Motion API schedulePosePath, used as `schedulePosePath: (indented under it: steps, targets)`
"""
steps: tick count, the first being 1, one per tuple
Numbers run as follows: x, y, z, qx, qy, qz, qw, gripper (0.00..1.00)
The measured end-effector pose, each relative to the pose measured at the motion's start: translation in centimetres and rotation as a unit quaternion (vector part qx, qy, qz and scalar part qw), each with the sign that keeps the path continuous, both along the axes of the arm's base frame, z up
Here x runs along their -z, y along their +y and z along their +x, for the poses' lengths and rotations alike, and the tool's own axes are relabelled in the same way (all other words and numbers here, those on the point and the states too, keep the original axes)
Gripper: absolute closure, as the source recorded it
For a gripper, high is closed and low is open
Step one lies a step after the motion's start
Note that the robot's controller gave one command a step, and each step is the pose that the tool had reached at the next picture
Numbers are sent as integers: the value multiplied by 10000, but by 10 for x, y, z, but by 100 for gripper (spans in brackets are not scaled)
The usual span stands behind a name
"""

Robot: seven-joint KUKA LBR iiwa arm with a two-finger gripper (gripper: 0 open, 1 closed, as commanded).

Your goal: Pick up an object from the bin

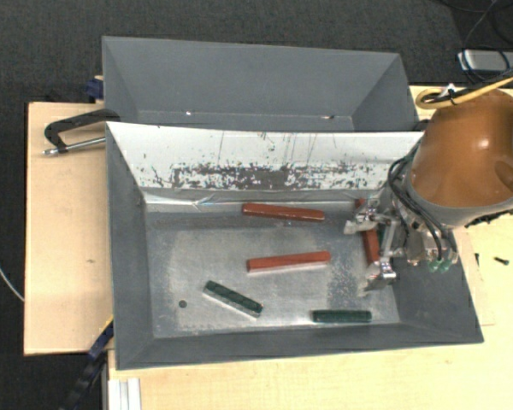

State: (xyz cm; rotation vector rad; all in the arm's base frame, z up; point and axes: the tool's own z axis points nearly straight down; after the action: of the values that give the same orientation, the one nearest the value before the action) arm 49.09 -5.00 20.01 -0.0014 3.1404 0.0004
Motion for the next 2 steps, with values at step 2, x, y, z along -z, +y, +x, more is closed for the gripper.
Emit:
schedulePosePath:
  steps: [2]
  targets:
    - [60, 22, 21, 56, -31, 3, 10000, 0]
